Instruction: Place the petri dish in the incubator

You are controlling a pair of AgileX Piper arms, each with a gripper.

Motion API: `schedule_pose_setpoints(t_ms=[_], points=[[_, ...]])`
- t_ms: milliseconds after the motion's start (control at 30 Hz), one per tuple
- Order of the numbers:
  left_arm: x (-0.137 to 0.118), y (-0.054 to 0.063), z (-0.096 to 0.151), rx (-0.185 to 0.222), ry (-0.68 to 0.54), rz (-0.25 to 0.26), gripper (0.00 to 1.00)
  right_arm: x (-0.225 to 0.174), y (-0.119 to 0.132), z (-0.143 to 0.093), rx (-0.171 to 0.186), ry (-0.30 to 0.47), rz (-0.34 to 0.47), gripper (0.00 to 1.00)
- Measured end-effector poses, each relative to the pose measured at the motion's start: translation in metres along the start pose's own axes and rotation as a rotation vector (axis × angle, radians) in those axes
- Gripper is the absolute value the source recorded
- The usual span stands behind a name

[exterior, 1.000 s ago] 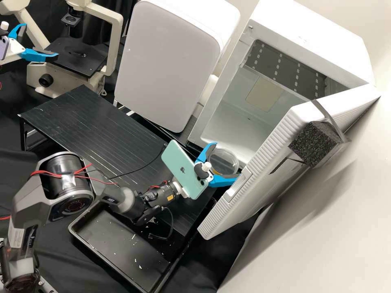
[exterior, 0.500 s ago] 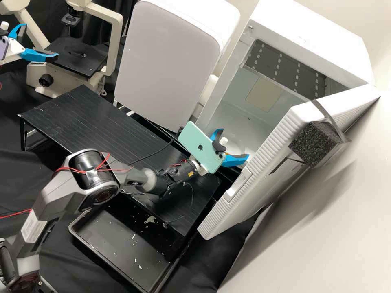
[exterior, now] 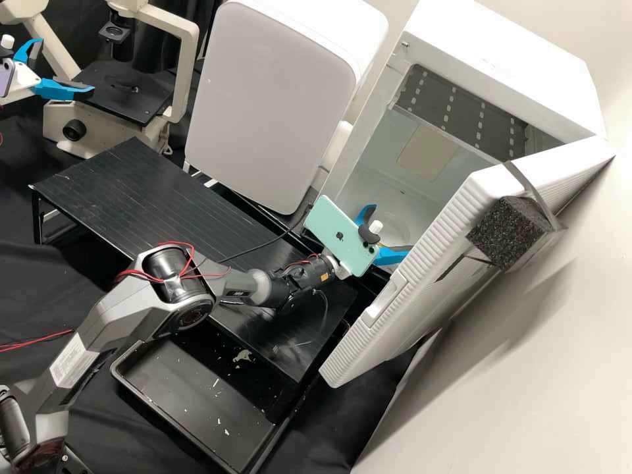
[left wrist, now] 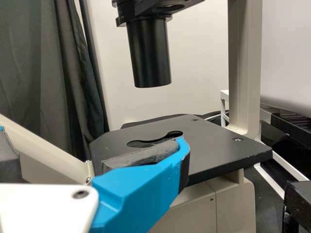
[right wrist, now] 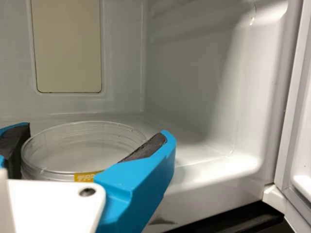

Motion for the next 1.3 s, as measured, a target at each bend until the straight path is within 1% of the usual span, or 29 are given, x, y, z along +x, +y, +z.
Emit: schedule_pose_setpoints(t_ms=[367,467,533,600,733,800,833,933,1033,1200,1300], points=[[0.0,0.0,0.0,0.0,0.0,0.0,1.0,0.0,0.0,0.0,-0.002,-0.005,-0.005,1.0],[0.0,0.0,0.0,0.0,0.0,0.0,1.0,-0.002,-0.002,0.002,-0.014,-0.012,-0.011,1.0],[0.0,0.0,0.0,0.0,0.0,0.0,1.0,-0.004,-0.006,0.006,-0.013,-0.022,-0.021,1.0],[0.0,0.0,0.0,0.0,0.0,0.0,1.0,-0.008,-0.006,0.007,-0.013,-0.016,-0.013,1.0],[0.0,0.0,0.0,0.0,0.0,0.0,1.0,-0.018,-0.001,0.008,-0.017,-0.013,-0.012,1.0],[0.0,0.0,0.0,0.0,0.0,0.0,1.0,-0.025,0.003,0.009,-0.008,-0.004,-0.008,1.0],[0.0,0.0,0.0,0.0,0.0,0.0,1.0,-0.03,0.005,0.012,-0.006,-0.003,-0.007,1.0],[0.0,0.0,0.0,0.0,0.0,0.0,1.0,-0.05,0.012,0.015,0.022,0.011,0.007,1.0],[0.0,0.0,0.0,0.0,0.0,0.0,1.0,-0.075,0.02,0.02,0.025,0.012,0.028,1.0],[0.0,0.0,0.0,0.0,0.0,0.0,1.0,-0.122,0.033,0.014,0.039,0.06,0.109,1.0],[0.0,0.0,0.0,0.0,0.0,0.0,1.0,-0.151,0.036,0.005,0.051,0.065,0.13,1.0]])
